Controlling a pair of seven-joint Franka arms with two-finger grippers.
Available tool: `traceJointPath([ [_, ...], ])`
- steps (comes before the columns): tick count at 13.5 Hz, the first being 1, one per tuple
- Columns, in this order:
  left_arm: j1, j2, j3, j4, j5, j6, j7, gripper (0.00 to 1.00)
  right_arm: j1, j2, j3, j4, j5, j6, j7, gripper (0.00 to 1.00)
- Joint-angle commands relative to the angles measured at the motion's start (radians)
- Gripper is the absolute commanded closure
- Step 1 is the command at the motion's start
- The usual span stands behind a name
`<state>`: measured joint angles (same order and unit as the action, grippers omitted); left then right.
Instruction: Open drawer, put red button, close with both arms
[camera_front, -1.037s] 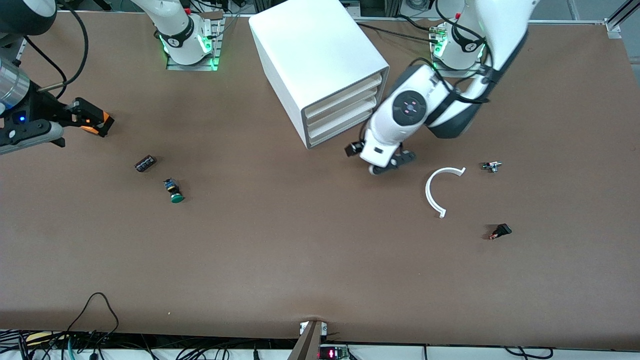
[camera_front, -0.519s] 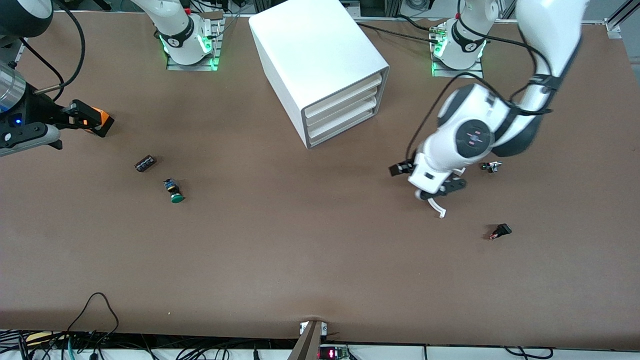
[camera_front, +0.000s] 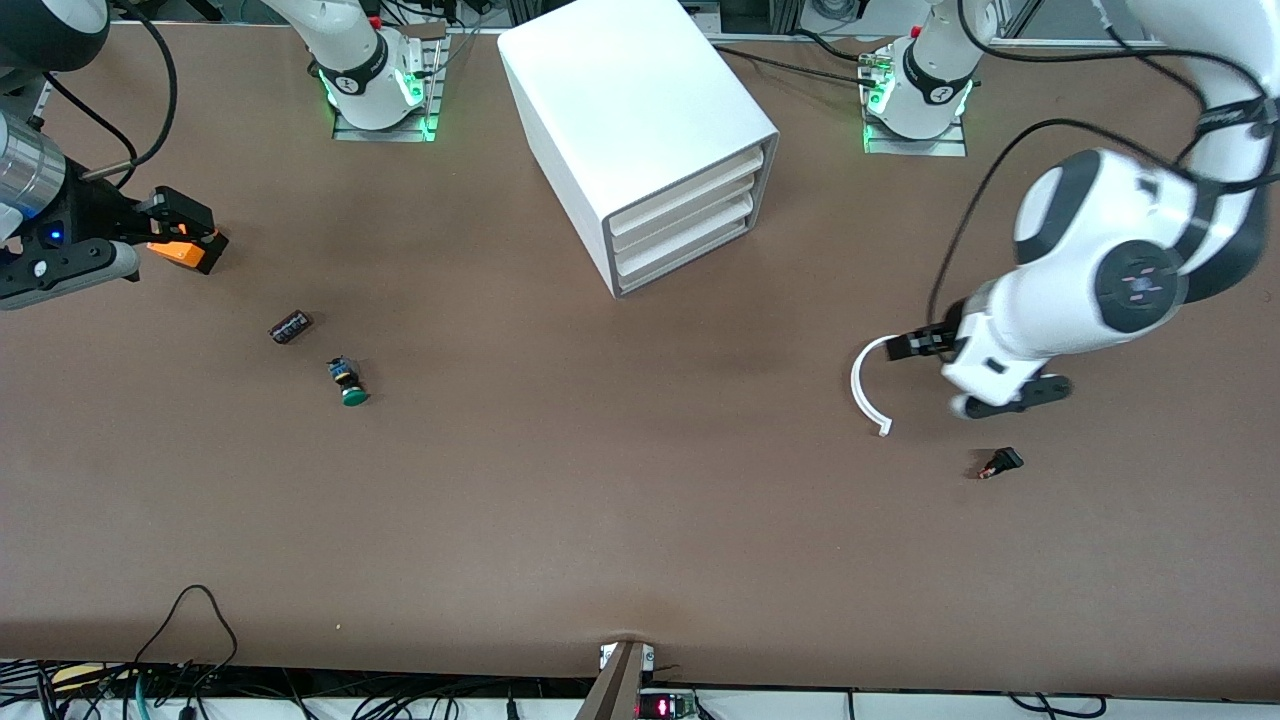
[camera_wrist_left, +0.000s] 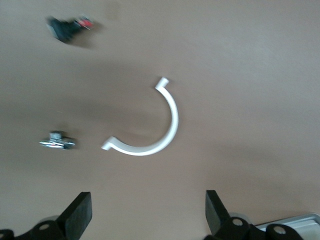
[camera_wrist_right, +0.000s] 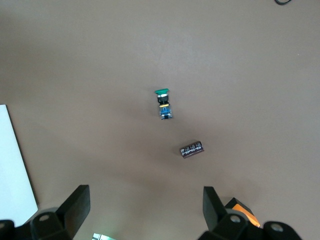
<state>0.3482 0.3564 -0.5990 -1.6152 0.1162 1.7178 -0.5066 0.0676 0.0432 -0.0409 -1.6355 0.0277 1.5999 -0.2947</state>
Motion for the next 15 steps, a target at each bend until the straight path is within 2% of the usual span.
traceJointPath([
  [1,-0.044,-0.106,0.132,-0.011,-0.044,-0.079,0.147,0.0,-0.009,-0.003,0.004,0.017,0.005,-0.035,0.025,0.0],
  [4,-0.159,-0.183,0.351,-0.017,-0.086,-0.101,0.334,0.0,-0.008,-0.003,0.009,0.017,0.003,-0.035,0.066,0.0],
  [9,-0.287,-0.296,0.556,-0.037,-0.084,-0.159,0.442,0.0,-0.008,-0.003,0.007,0.017,0.001,-0.026,0.063,0.0],
  [11,-0.299,-0.329,0.599,-0.046,-0.084,-0.164,0.5,0.0,-0.009,-0.002,0.007,0.017,0.001,-0.025,0.063,0.0],
  [15,-0.296,-0.401,0.601,-0.083,-0.082,-0.185,0.502,0.0,-0.008,-0.002,0.007,0.017,0.001,-0.023,0.063,0.0],
])
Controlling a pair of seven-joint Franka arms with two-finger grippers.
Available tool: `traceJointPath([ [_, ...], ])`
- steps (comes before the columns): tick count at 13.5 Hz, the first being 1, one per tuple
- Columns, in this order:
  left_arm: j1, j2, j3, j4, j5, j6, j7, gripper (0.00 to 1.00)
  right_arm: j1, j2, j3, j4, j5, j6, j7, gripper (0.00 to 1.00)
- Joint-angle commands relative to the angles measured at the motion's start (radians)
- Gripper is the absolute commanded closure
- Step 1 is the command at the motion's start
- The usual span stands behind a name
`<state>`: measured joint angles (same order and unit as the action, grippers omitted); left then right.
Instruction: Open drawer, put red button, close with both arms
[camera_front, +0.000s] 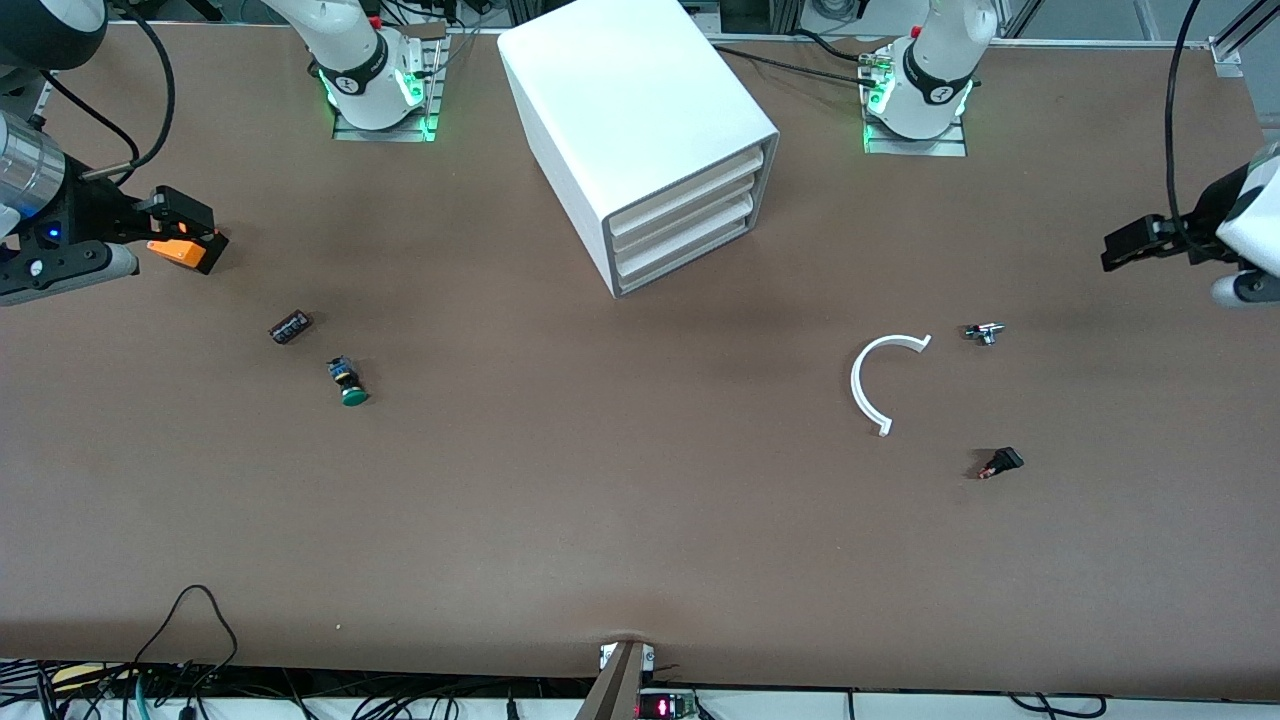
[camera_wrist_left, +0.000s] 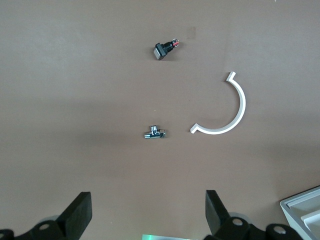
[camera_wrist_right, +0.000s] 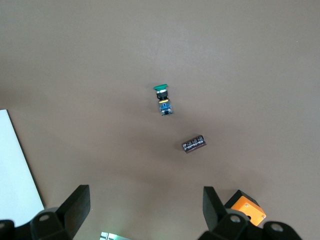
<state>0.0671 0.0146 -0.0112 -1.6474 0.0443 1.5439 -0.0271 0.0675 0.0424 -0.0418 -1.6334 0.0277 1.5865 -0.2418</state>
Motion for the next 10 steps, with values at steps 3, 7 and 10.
traceJointPath([
  [3,-0.009,-0.085,0.011,-0.049,-0.008,-0.03,0.026,0.0,-0.008,-0.001,0.008,0.015,0.001,-0.01,0.01,0.0],
  [7,-0.004,-0.1,0.008,-0.043,-0.024,-0.041,0.029,0.0,-0.009,-0.001,0.008,0.015,0.001,-0.01,0.01,0.0],
  [10,-0.003,-0.104,0.008,-0.045,-0.037,-0.041,0.032,0.0,-0.009,-0.001,0.008,0.015,0.001,-0.01,0.01,0.0],
])
